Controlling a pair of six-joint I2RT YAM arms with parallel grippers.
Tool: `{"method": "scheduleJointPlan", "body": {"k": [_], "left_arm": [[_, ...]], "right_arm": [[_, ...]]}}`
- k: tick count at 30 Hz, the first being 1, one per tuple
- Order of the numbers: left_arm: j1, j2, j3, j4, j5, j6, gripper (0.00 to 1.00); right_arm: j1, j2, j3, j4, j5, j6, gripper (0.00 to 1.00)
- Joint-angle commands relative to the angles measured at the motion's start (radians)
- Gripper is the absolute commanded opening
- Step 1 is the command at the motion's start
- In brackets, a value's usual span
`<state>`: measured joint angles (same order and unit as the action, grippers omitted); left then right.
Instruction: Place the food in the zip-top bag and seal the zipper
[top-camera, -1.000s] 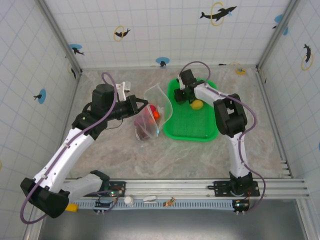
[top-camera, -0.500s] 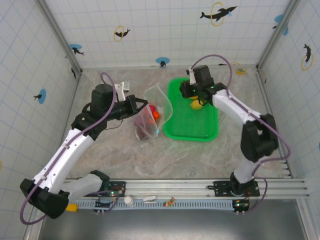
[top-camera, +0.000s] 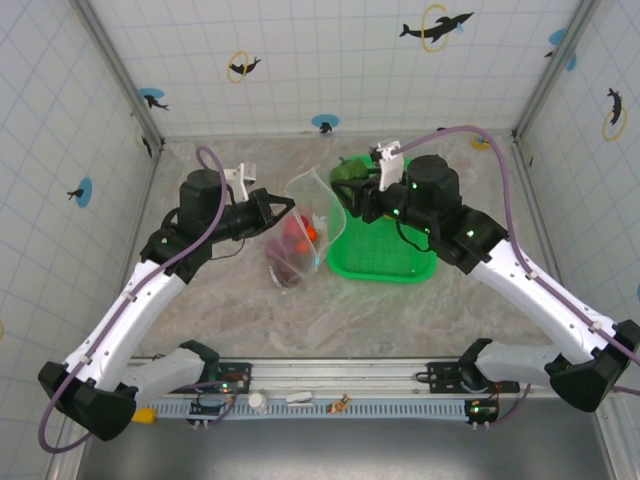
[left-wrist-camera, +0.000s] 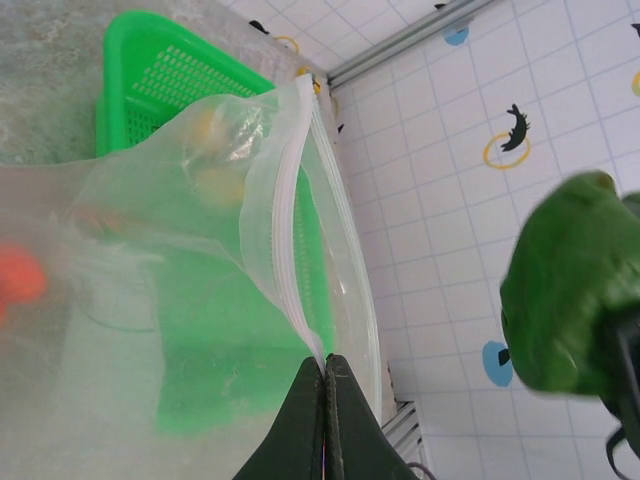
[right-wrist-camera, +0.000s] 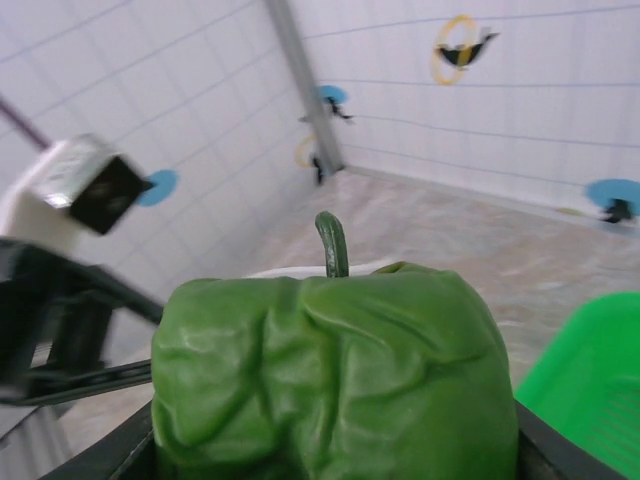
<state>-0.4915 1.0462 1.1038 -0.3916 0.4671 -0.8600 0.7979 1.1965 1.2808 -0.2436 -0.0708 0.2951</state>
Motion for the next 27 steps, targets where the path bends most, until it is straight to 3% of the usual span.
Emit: {"method": "scheduleJointPlan", "body": {"k": [1,12,22,27], "left_arm": [[0.007,-0.012,-0.007,0.034,0.012,-0.019,0.0],[0.007,-0.018,0.002,0.032,0.009,-0.019,0.0],[0.007,-0.02,0.025,0.018,0.002,0.004,0.0],[0.007,-0.017,0.03,0.009,-0.009,0.013,0.0]], "right_arm": [[0.049,0.036,0.042,0.026,-0.025,0.035,0.44],[0.116,0.174,0.048,0.03,0.049,0.101,0.44],[0.132,0.379,0.286,-0.259,0.218,0.165,0.47],[0.175,0.484,0.423,-0.37,0.285,0.169,0.57]]}}
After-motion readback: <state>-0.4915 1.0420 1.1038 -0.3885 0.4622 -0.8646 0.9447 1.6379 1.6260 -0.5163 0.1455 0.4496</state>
